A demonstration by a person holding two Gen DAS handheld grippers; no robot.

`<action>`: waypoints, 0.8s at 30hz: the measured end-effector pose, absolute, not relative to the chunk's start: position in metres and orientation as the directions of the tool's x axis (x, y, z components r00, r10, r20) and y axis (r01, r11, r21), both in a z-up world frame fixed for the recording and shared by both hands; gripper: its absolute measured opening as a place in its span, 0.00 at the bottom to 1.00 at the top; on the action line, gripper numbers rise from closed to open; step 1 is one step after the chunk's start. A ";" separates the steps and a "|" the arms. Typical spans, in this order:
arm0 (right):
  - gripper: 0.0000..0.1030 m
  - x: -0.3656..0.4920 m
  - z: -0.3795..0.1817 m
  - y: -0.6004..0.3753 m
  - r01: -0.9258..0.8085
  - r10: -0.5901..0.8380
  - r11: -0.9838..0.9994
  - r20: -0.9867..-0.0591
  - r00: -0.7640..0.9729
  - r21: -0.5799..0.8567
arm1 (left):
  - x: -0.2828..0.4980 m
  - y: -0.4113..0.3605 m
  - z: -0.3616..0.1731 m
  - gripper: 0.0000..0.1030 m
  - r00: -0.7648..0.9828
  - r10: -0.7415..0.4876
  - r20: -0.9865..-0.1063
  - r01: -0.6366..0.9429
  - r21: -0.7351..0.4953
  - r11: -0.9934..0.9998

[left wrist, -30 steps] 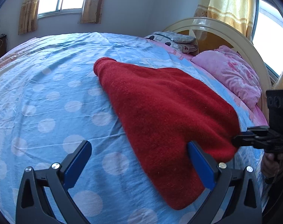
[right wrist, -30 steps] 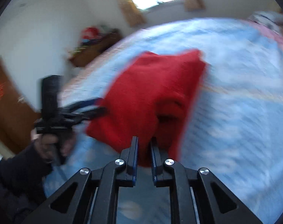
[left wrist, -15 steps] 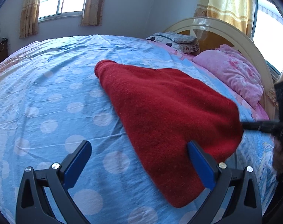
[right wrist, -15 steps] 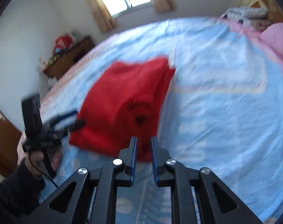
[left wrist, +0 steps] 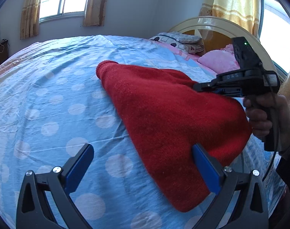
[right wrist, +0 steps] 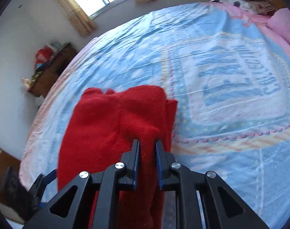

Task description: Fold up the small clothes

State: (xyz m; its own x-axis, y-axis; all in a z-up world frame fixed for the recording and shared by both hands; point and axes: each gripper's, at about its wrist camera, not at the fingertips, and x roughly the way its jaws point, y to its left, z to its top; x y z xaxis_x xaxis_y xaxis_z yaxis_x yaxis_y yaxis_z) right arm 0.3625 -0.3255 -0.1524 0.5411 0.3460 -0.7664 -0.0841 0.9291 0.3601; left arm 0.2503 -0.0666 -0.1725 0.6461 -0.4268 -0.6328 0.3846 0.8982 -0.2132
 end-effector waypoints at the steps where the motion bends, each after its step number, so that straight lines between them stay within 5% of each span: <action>1: 0.14 0.362 -0.153 -0.327 -0.071 0.329 0.934 -0.767 0.551 0.350 | 0.251 -0.067 -0.173 1.00 0.641 -0.430 -0.636 0.387 -0.216 0.896; 8: 0.14 0.347 -0.147 -0.336 -0.063 0.295 0.944 -0.741 0.603 0.324 | 0.254 -0.067 -0.176 1.00 0.622 -0.441 -0.647 0.390 -0.232 0.891; 11: 0.15 0.314 -0.112 -0.321 -0.148 0.293 0.952 -0.657 0.695 0.268 | 0.253 -0.067 -0.176 1.00 0.623 -0.440 -0.647 0.387 -0.233 0.892; 13: 0.25 0.294 -0.095 -0.307 -0.239 0.356 0.934 -0.615 0.704 0.267 | 0.254 -0.067 -0.176 1.00 0.622 -0.440 -0.648 0.387 -0.234 0.892; 15: 0.58 0.279 -0.091 -0.291 -0.320 0.420 0.908 -0.613 0.670 0.272 | 0.253 -0.068 -0.176 1.00 0.623 -0.438 -0.648 0.386 -0.231 0.893; 20: 0.58 0.266 -0.126 -0.269 -0.342 0.319 0.932 -0.722 0.614 0.121 | 0.254 -0.069 -0.176 1.00 0.621 -0.438 -0.650 0.386 -0.233 0.893; 24: 0.57 0.269 -0.152 -0.294 -0.304 0.325 0.937 -0.738 0.591 0.169 | 0.255 -0.071 -0.177 1.00 0.611 -0.443 -0.657 0.404 -0.223 0.887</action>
State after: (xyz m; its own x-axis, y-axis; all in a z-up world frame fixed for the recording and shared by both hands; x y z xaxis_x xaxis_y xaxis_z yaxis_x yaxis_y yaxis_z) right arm 0.2691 -0.2940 -0.1523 0.5914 0.3252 -0.7379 -0.3040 0.9375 0.1695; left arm 0.2549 -0.0713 -0.1772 0.6105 -0.4426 -0.6568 0.4038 0.8874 -0.2225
